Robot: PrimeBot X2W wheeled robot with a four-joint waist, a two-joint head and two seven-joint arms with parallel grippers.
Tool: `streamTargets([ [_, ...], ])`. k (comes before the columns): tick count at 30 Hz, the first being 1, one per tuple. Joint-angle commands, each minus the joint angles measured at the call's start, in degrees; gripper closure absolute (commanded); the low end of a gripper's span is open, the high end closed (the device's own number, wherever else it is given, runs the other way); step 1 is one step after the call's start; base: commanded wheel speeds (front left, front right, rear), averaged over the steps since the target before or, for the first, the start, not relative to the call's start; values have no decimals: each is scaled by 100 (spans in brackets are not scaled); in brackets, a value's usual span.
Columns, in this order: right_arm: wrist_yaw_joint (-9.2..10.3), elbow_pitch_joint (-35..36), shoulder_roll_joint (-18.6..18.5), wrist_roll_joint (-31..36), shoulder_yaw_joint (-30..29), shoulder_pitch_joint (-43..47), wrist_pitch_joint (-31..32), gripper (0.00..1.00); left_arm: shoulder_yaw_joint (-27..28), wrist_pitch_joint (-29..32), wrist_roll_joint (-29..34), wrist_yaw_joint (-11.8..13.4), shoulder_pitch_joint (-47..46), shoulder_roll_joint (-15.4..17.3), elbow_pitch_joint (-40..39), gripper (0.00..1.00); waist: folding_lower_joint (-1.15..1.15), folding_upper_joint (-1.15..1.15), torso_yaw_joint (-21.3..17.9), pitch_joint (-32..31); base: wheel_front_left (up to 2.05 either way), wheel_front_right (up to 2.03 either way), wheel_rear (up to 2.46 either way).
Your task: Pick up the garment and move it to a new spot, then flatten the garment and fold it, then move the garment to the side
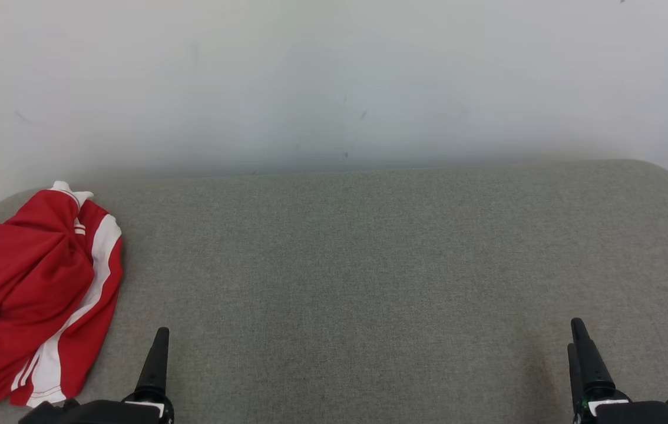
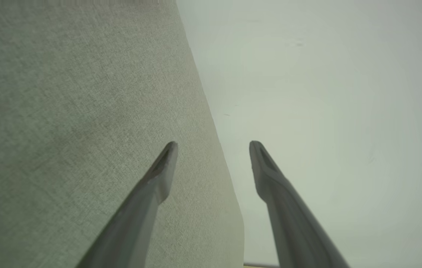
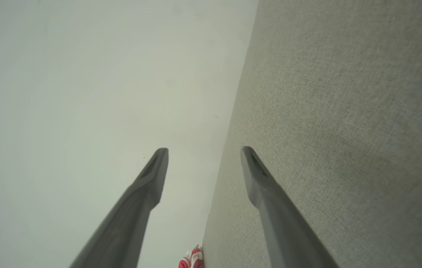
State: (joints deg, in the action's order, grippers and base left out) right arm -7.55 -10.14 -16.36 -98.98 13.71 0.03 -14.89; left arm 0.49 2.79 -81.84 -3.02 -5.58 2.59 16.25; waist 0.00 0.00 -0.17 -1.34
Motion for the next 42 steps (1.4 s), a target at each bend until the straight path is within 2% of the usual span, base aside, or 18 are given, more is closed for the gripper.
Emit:
streamTargets([
  [1, 2, -5, 15, 366, -20, -151, -3, 0, -24, -90, 327, 15, -22, 17, -144, 0, 0, 0, -3, -13, 0, 0, 0],
  [8, 3, -195, 150, 1406, -102, -220, 63, 0, -105, -264, 1165, 56, 74, 19, -182, 0, 0, 0, -10, -54, 0, 0, 0],
  [10, 3, -220, 232, 2016, -186, -223, 164, 0, -165, -361, 1660, 93, 114, 34, -161, 0, 0, 0, -14, -77, 0, 0, 0],
  [13, 3, -197, 290, 2461, -269, -203, 252, 0, -212, -429, 2031, 126, 132, 61, -162, 0, 0, 0, -15, -95, 0, 0, 0],
  [17, 3, -144, 345, 2761, -301, -161, 329, 0, -243, -498, 2378, 161, 156, 83, -190, 0, 0, 0, -16, -114, 0, 0, 0],
  [31, 5, 5, 566, 4555, -543, 37, 652, 0, -320, -781, 3714, 318, 314, 153, -272, 0, 0, 0, 4, -208, 0, 0, 0],
  [42, 6, 53, 718, 5922, -782, 126, 993, 0, -393, -980, 4695, 534, 408, 297, -226, 0, 0, 0, -19, -277, 0, 0, 0],
])
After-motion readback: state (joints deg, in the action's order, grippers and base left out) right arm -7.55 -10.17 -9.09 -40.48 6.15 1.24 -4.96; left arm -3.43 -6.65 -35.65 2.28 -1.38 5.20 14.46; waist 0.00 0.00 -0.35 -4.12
